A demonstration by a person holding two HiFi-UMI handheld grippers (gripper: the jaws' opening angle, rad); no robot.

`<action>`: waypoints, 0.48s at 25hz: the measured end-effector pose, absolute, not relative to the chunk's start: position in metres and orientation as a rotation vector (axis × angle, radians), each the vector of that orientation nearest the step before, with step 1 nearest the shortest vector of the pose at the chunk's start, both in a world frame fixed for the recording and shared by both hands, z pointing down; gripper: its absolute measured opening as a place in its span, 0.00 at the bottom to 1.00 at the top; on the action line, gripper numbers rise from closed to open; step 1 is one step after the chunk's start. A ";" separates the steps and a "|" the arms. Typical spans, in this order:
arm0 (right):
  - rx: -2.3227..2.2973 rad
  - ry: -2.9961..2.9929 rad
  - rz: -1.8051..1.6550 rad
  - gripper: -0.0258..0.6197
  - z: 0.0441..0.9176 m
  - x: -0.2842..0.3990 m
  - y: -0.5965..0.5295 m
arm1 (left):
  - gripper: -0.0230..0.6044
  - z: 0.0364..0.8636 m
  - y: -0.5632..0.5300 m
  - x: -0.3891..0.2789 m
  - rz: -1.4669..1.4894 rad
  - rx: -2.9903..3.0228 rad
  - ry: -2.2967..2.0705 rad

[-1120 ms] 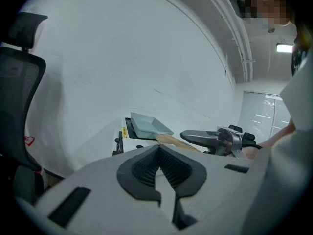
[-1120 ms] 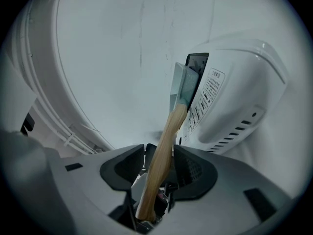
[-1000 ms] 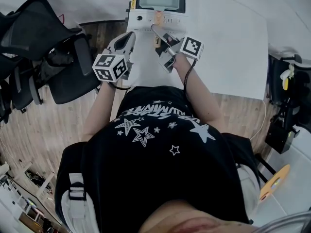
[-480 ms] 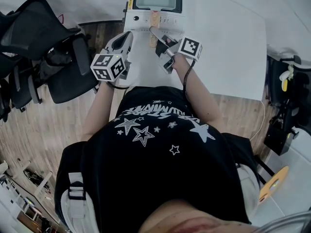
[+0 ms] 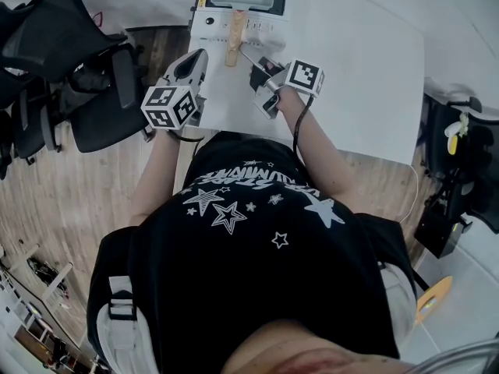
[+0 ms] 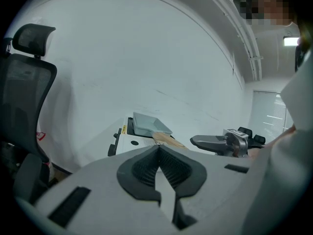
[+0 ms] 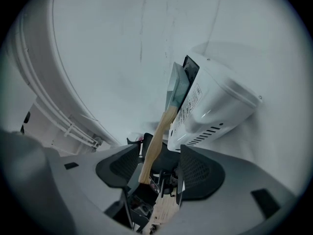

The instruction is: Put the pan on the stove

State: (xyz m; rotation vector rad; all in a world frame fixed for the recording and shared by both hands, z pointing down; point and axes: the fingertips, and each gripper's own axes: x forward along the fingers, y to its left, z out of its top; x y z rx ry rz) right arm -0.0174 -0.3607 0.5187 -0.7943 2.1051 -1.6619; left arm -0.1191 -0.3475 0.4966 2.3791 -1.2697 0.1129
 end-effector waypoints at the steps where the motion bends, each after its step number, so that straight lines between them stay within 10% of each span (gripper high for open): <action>1: -0.785 2.142 -1.652 0.42 0.518 -0.017 -0.356 | 0.05 0.496 -0.344 -0.118 0.114 2.375 -1.279; 12: -0.837 2.599 -1.448 0.42 0.504 -0.006 -0.299 | 0.05 0.478 -0.289 -0.092 0.096 2.373 -1.340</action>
